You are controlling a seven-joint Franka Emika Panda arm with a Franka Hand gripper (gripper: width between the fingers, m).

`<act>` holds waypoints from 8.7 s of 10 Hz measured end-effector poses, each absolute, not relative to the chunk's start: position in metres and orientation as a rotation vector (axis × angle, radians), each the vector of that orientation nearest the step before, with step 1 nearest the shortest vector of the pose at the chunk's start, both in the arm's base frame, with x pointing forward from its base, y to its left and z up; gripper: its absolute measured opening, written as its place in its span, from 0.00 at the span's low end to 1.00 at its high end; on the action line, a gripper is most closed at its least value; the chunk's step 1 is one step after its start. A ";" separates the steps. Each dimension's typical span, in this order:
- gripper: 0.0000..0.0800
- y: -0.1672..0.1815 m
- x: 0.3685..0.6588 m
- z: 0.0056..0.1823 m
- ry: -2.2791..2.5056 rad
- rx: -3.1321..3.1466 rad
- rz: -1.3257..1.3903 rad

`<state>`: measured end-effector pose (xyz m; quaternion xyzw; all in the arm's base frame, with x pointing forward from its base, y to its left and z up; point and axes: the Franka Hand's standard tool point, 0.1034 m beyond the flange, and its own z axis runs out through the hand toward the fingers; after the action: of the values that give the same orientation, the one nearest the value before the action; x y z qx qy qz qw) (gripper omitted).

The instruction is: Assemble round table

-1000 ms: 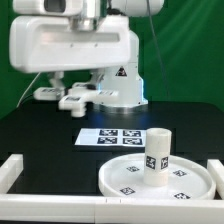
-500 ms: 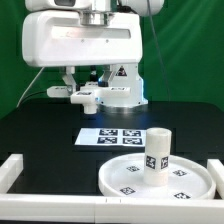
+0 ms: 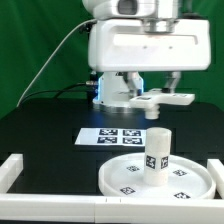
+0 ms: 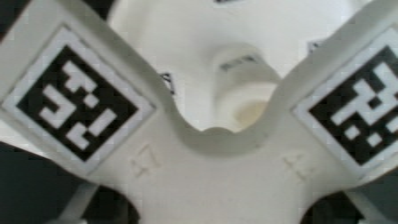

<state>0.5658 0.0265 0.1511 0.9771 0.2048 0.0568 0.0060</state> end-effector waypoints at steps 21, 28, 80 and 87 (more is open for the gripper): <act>0.55 0.035 0.560 0.103 0.163 3.121 0.112; 0.55 0.037 0.561 0.103 -0.899 3.046 0.162; 0.75 0.040 0.565 0.100 -1.830 2.678 0.003; 0.81 0.037 0.571 0.127 -0.903 3.148 0.038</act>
Offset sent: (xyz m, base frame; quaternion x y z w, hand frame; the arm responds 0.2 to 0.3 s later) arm 0.0000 0.0000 0.0000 0.0000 0.0000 0.0000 1.0000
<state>0.5712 0.0367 0.1269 0.9590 -0.2751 0.0117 -0.0668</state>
